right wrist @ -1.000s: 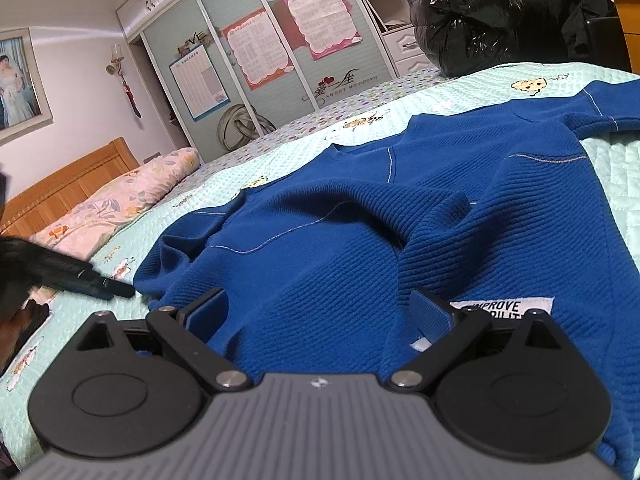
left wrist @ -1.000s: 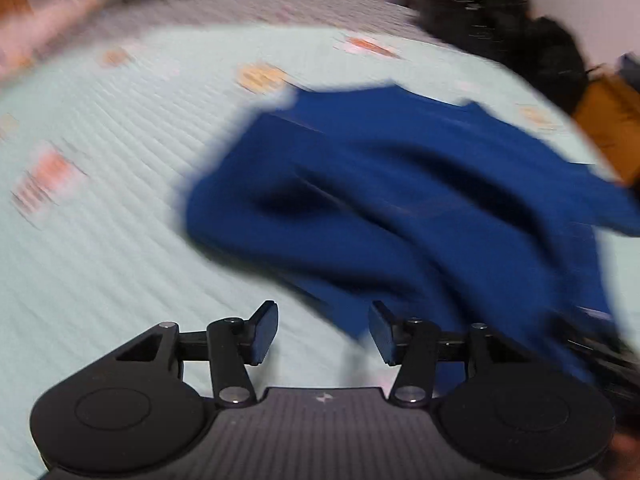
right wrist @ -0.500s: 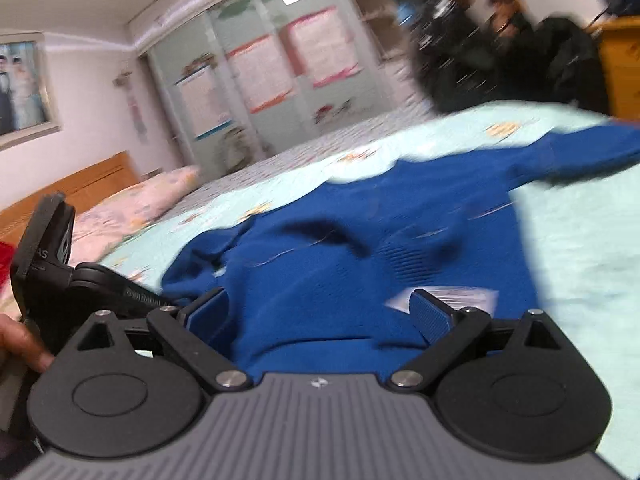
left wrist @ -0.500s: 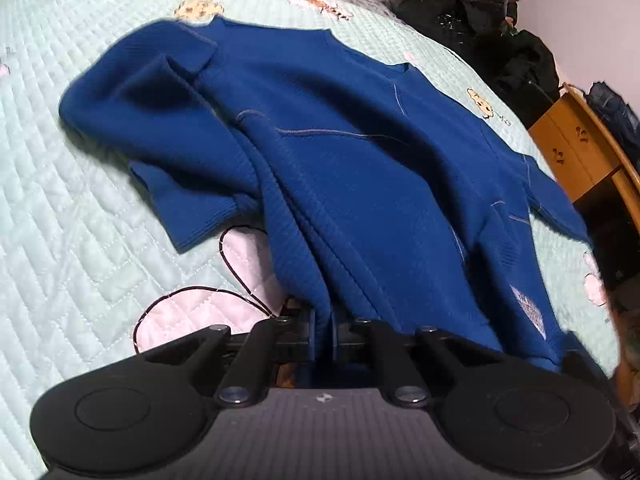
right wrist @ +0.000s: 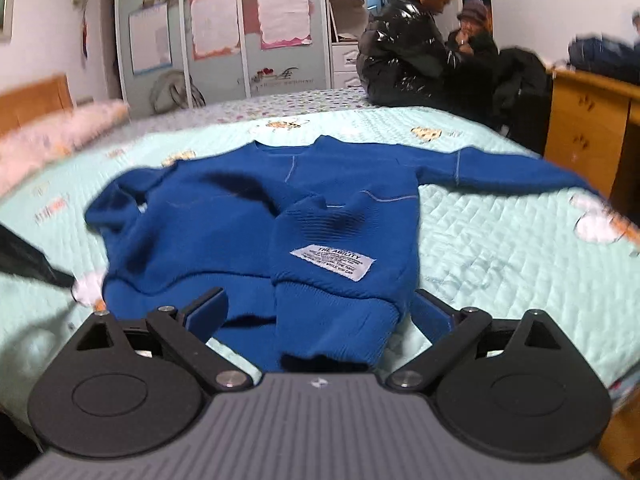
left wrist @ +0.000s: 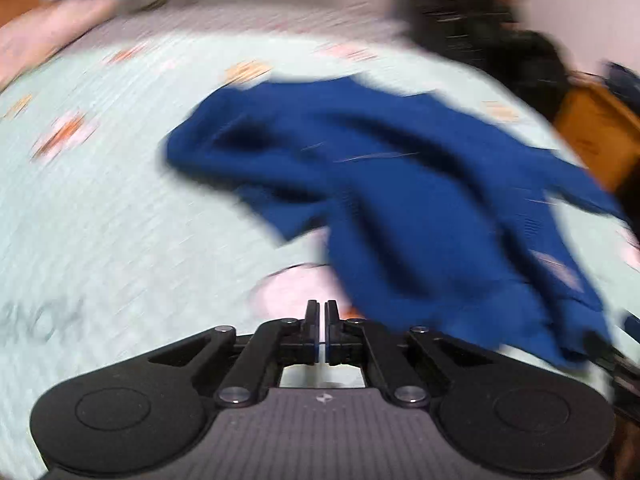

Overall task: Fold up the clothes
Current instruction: 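Fold the hem over the body with the left gripper and release it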

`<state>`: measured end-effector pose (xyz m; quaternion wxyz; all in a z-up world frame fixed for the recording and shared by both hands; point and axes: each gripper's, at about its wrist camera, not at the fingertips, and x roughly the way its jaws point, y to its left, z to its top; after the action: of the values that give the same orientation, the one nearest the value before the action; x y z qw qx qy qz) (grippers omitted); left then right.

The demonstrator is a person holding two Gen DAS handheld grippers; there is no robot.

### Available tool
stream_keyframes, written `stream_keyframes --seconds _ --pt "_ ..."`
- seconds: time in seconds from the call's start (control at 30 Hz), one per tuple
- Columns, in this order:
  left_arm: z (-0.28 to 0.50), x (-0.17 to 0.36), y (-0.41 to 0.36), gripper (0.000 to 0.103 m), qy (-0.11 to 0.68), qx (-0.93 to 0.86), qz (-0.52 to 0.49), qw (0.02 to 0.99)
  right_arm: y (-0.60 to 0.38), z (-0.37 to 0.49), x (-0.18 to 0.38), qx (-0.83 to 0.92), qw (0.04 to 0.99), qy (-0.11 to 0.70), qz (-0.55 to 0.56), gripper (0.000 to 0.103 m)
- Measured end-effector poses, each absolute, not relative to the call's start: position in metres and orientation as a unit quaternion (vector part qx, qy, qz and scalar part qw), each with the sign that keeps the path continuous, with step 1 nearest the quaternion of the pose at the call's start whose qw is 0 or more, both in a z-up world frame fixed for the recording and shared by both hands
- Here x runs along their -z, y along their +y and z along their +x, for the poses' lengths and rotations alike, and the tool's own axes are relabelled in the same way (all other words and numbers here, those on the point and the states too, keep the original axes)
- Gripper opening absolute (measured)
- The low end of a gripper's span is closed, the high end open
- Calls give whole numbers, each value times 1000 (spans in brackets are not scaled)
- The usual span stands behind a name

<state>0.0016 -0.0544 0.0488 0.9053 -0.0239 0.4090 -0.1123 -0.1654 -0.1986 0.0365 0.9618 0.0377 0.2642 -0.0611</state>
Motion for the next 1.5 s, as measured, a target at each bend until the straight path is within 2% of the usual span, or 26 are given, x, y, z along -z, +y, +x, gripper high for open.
stream_keyframes --seconds 0.1,0.13,0.23,0.43,0.6,0.73,0.8,0.83,0.93,1.03,1.13,1.33,1.5 --pt "-19 -59 -94 25 359 184 80 912 -204 -172 -38 43 957 279 66 98" --pt "-24 -54 -107 29 349 188 120 910 -208 -175 -38 29 955 284 85 98" --pt "-34 -37 -138 30 335 191 214 897 -217 -184 -39 19 948 291 126 98" --pt "-43 -15 -140 37 353 174 208 895 -225 -198 -35 26 943 299 142 98" --pt "-54 -8 -155 57 312 164 272 895 -231 -198 -32 25 939 301 163 98" --pt "-57 6 -167 58 288 159 334 883 -231 -199 -31 21 939 301 165 98" --pt "-56 9 -168 57 275 160 351 881 -231 -200 -31 20 940 299 165 98" --pt "-56 10 -168 52 268 161 359 879 -231 -200 -32 20 940 298 165 98" --pt "-44 5 -164 14 278 159 344 882 -230 -201 -33 15 941 296 162 98" --pt "-32 -5 -156 9 285 152 314 893 -227 -202 -35 7 944 292 152 98" --pt "-27 -16 -149 8 280 156 287 903 -222 -204 -39 1 948 286 139 98" --pt "-3 -50 -124 7 328 189 140 915 -211 -203 -43 -31 952 285 106 97" --pt "33 -83 -113 7 349 203 64 913 -179 -201 -51 -132 956 261 -6 97"
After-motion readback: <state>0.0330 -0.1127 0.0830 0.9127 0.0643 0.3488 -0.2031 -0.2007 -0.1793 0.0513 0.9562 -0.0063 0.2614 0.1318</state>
